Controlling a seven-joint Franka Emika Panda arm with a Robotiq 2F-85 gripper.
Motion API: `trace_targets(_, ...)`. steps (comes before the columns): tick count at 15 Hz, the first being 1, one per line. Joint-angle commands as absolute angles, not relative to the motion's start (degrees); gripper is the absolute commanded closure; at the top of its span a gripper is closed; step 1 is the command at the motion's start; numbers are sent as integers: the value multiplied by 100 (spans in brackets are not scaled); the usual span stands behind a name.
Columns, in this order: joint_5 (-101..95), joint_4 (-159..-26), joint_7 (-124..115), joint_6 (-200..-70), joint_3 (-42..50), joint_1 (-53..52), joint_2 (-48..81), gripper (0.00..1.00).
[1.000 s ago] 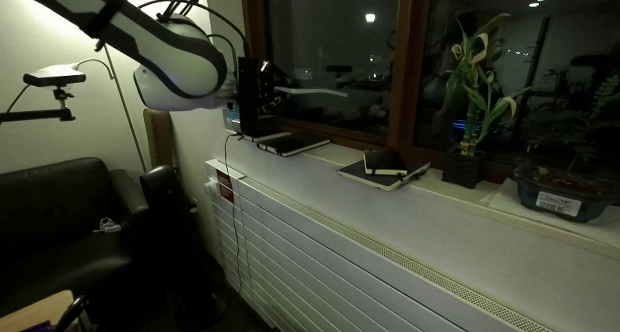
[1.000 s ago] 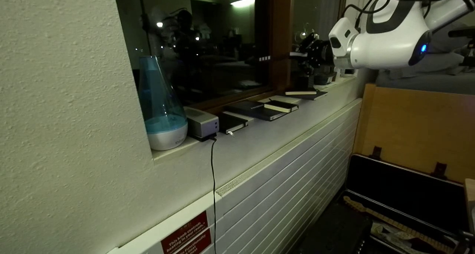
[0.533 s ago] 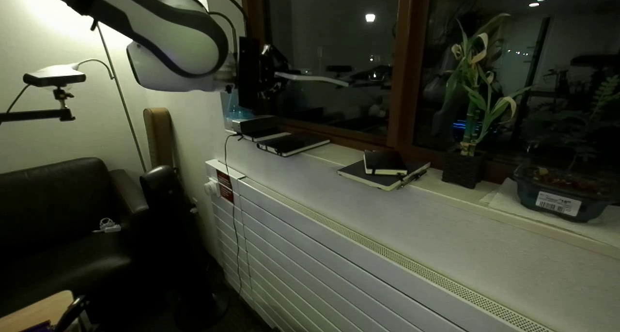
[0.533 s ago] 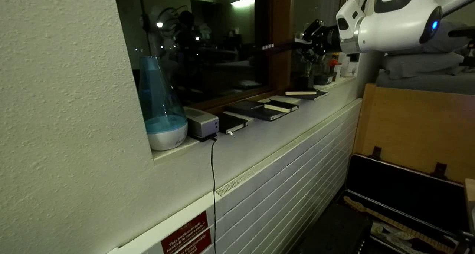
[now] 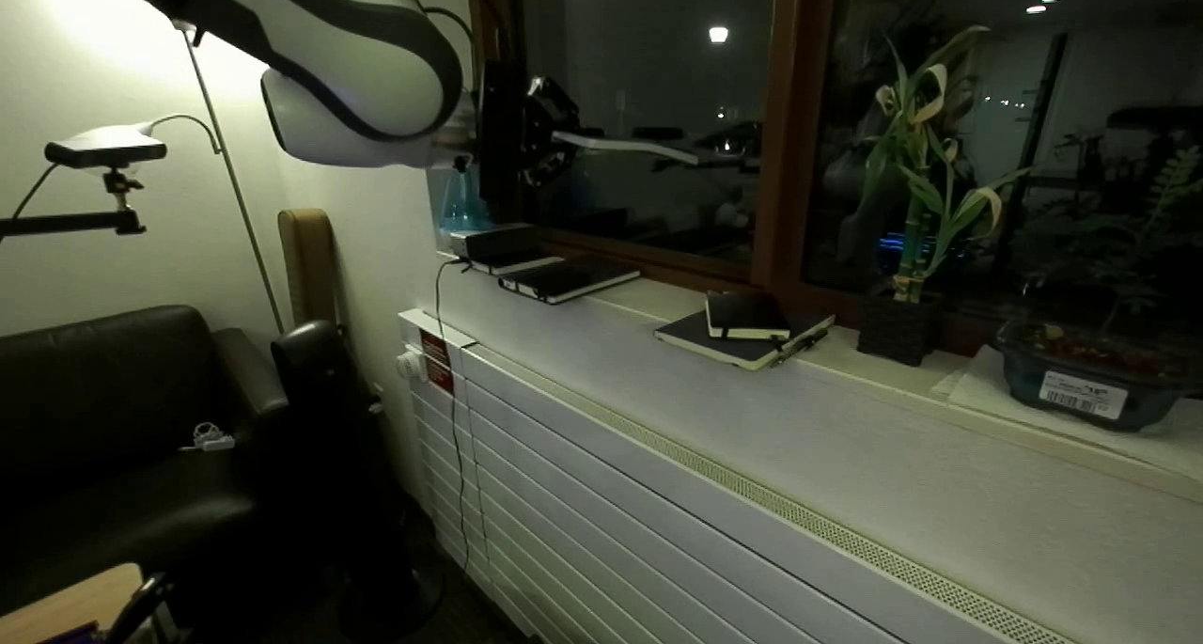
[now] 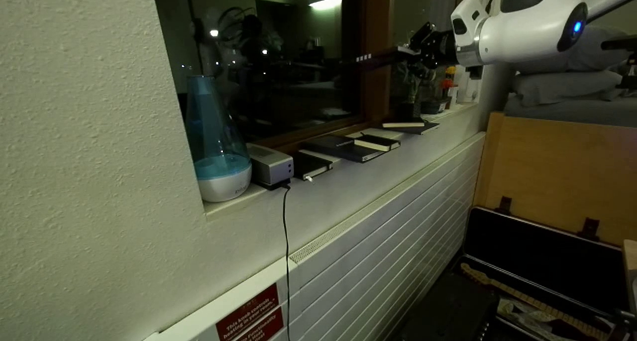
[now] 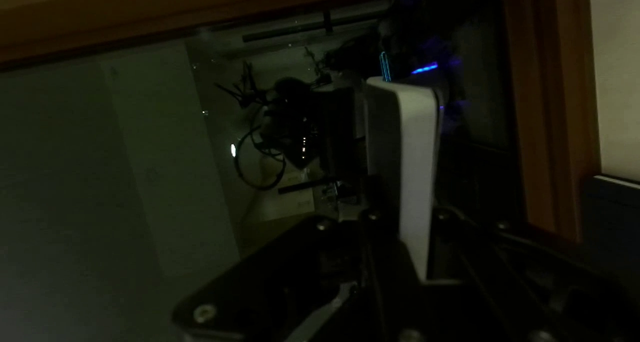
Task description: Change the position of the object
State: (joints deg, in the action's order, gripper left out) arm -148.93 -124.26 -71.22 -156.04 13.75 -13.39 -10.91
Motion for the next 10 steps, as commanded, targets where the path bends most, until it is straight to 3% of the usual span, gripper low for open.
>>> trace_targets(1,-14893,-12042,-6982,-15779,1790,-1635,-959,97)
trace_targets(10,-14893,-11727,-6826,-16016,2737,-2249,-829,97)
